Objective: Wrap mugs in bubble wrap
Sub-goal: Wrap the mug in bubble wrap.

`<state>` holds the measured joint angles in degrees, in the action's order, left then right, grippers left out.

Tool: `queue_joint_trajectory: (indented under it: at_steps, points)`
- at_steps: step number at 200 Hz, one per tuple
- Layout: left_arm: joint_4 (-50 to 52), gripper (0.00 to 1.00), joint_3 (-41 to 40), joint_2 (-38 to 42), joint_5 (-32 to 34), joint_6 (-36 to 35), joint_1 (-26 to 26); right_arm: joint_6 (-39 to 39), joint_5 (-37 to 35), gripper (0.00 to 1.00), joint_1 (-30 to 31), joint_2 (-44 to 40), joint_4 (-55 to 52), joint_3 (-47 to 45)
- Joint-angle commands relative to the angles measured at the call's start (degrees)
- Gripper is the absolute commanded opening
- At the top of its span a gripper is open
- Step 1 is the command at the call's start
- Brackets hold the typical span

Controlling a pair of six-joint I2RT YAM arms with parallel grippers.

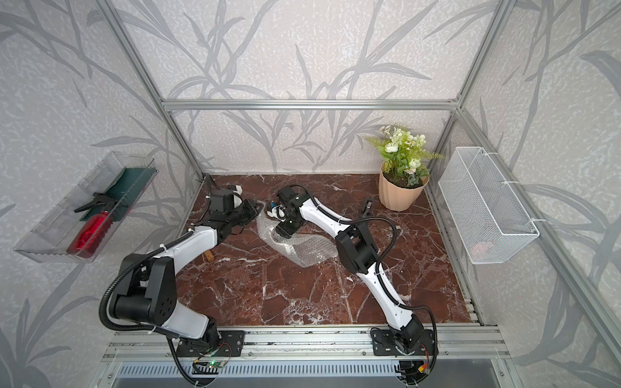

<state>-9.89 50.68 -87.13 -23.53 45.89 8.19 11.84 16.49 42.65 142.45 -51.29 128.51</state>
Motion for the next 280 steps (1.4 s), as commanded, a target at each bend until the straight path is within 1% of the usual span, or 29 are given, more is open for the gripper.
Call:
queue_joint_trajectory:
  at_steps: [1, 34, 59, 94, 108, 136, 164, 188, 207, 227, 248, 262, 280]
  points:
    - [-1.07, 0.0, -2.73, 2.19, -0.82, 1.7, 2.35, -0.84, -0.43, 0.69, 0.34, 1.59, -3.93, 0.19]
    - [-3.61, 0.0, -6.25, 3.7, -0.04, 2.77, 3.2, -3.71, 2.19, 0.75, -1.05, -4.0, -2.1, -3.47]
    - [-3.74, 0.0, -5.9, 3.92, -0.8, 1.81, 3.34, -4.92, 4.54, 0.78, -1.87, -7.02, -1.41, -5.57]
    - [-3.9, 0.0, -5.07, 3.96, -2.37, 0.74, 3.64, -7.9, 4.96, 0.81, -3.24, -10.48, -0.08, -8.68]
    - [-4.61, 0.0, -5.26, 4.18, -2.97, 0.56, 3.78, -9.55, 5.21, 0.81, -4.01, -12.33, 1.44, -10.72]
    - [-5.08, 0.0, -5.33, 5.04, -4.29, -0.25, 4.12, -10.34, 5.18, 0.82, -4.91, -15.19, 2.02, -13.3]
    - [-3.83, 0.0, -4.89, 5.53, -7.1, -1.87, 5.05, -11.83, 5.63, 0.82, -6.04, -18.84, 3.32, -16.97]
    - [-2.1, 0.0, -5.14, 6.22, -9.12, -4.01, 6.35, -15.34, 8.44, 0.8, -7.41, -22.98, 7.27, -21.6]
    - [-0.4, 0.0, -4.98, 6.49, -9.78, -6.41, 7.83, -17.69, 10.96, 0.76, -7.58, -24.77, 9.2, -23.25]
    - [0.07, 0.0, -5.43, 6.37, -9.91, -8.24, 8.93, -22.59, 15.52, 0.74, -7.54, -26.21, 13.75, -25.67]
    - [-0.64, 0.0, -6.7, 7.19, -8.77, -8.83, 9.22, -32.0, 19.65, 0.72, -7.58, -28.02, 23.13, -30.95]
    - [-0.96, 0.0, -7.41, 7.76, -8.32, -9.3, 9.22, -38.81, 21.89, 0.72, -7.57, -29.05, 30.95, -35.66]
    - [-1.28, 0.0, -7.92, 7.96, -8.7, -9.89, 9.4, -46.19, 24.28, 0.73, -7.45, -28.73, 38.77, -38.52]
